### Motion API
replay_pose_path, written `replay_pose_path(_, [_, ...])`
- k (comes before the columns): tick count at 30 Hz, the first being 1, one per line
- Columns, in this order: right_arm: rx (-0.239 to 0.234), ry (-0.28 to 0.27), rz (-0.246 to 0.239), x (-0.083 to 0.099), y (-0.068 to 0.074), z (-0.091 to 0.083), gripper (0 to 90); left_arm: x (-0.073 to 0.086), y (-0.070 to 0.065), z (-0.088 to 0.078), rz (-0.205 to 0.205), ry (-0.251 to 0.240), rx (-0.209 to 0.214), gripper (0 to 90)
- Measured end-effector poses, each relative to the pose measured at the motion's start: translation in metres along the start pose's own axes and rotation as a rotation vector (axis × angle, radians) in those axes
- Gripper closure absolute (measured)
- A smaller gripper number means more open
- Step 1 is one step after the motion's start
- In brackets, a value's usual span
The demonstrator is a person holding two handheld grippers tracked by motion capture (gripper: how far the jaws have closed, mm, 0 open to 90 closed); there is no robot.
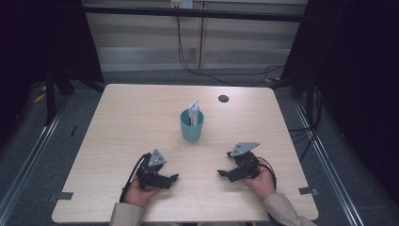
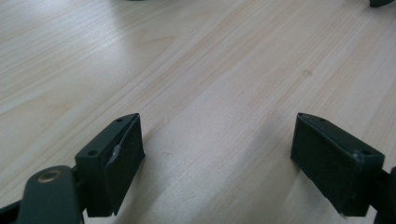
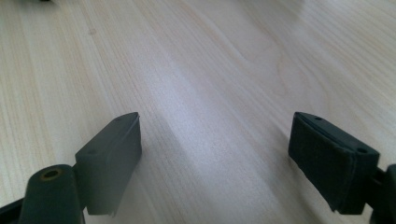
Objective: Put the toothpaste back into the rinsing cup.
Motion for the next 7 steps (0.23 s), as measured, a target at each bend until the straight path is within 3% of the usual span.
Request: replay_pose_path(7, [0.002, -0.02, 0.015, 0.0035, -0.0009, -0.0008, 15.5, 0.0, 0.0, 0.0, 0.0, 0.0, 0.001, 16.5])
Point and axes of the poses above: each handheld gripper's, and its own axes: z roughly forward along the jaws, x roughly out of its underside, y roughly to its left, the point moved 4 cm from there along z, roughly forward along the jaws, and after that the axes turned 3 degrees about z, right-handed, at the moved point
